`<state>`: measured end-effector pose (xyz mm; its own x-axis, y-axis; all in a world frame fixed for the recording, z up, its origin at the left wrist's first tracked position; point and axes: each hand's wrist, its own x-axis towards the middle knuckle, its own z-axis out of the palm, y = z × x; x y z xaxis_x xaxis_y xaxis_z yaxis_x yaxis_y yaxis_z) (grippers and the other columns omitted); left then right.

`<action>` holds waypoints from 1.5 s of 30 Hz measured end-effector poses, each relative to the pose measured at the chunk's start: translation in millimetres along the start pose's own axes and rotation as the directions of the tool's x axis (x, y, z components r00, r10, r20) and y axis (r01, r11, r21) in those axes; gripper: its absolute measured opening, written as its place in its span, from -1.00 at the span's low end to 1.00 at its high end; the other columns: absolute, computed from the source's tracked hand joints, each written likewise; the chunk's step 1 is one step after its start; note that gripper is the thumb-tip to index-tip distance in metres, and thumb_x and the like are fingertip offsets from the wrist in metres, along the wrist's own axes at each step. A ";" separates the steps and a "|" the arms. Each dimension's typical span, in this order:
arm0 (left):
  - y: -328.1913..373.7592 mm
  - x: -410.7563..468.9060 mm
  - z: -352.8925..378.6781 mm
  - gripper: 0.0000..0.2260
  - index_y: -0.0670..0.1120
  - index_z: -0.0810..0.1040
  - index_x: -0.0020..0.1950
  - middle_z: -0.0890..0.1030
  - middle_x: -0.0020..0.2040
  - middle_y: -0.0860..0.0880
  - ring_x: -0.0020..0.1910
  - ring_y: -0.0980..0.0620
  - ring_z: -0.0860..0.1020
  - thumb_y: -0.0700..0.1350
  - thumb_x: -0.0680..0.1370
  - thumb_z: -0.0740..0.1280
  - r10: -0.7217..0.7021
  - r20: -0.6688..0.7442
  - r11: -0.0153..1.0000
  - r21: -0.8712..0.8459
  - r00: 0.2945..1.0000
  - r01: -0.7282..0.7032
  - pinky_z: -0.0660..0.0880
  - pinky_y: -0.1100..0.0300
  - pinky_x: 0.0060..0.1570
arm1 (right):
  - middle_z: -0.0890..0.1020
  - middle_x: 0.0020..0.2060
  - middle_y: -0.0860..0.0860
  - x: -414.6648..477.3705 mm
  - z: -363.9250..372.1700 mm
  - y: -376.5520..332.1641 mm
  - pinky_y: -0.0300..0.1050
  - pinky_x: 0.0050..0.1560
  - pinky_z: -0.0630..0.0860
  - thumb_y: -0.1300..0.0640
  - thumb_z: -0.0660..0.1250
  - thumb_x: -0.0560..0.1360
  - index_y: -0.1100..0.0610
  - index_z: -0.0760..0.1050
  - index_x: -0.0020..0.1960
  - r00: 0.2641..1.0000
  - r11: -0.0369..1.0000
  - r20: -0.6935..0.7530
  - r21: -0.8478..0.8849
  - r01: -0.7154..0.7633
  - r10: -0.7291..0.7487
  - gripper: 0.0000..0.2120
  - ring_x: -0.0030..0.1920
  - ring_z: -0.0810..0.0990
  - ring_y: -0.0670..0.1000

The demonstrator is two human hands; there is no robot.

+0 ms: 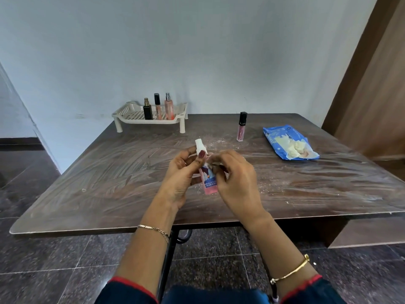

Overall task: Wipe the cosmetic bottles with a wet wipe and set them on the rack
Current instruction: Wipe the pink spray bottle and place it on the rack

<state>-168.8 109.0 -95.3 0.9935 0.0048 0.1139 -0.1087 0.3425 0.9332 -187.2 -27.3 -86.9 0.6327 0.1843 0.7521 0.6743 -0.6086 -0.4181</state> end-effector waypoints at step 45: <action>-23.8 4.4 2.2 -0.64 -0.08 0.50 0.06 0.44 -0.21 -0.02 -0.23 0.04 0.49 0.11 0.43 0.47 -0.182 0.145 0.756 -0.612 0.973 0.233 0.52 0.13 -0.12 | 0.63 -0.02 0.04 -21.6 5.1 -21.7 -0.01 -0.17 0.56 0.39 0.43 0.35 0.22 0.61 -0.01 0.965 0.966 0.147 -0.104 0.235 -0.219 -0.76 -0.05 0.57 0.07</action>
<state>-161.9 98.7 -116.2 0.9809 -0.1941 -0.0096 0.1704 0.8352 0.5229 -213.6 -14.2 -96.7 0.5185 0.4242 0.7424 0.7607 -0.6254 -0.1740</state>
